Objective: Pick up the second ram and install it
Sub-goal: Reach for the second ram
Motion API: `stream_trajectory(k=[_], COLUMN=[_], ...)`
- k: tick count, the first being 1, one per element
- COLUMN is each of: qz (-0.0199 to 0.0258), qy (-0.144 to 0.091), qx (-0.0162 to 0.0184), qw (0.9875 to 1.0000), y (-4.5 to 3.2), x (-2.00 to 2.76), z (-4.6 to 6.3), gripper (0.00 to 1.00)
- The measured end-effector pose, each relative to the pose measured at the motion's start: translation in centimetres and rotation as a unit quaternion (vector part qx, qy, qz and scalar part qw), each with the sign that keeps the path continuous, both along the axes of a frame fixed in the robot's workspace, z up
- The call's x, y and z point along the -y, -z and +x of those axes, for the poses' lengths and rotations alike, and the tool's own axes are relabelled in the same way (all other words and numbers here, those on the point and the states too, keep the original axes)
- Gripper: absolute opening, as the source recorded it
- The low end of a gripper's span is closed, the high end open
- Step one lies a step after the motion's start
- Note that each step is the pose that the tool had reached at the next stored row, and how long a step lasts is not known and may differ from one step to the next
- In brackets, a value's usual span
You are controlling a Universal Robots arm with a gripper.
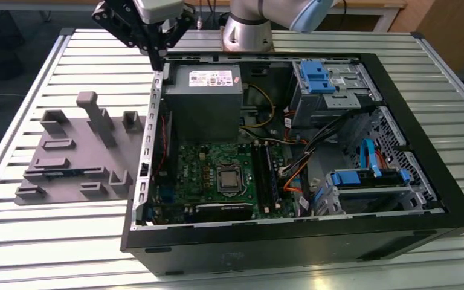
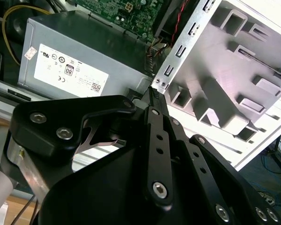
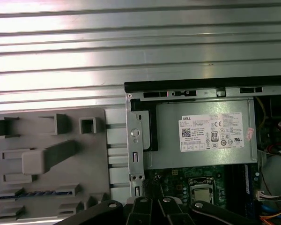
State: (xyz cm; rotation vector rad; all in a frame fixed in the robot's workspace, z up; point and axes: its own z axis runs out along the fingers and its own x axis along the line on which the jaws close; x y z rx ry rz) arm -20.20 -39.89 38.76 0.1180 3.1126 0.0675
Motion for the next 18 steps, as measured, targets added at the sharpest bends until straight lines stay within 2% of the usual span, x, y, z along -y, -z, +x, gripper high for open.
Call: stream_trajectory(k=[18], qz=[0.0001], qy=[0.000], qx=[0.0001], qw=[1.0000], y=[0.07], x=[0.00], z=[-1.2], gripper=[0.11])
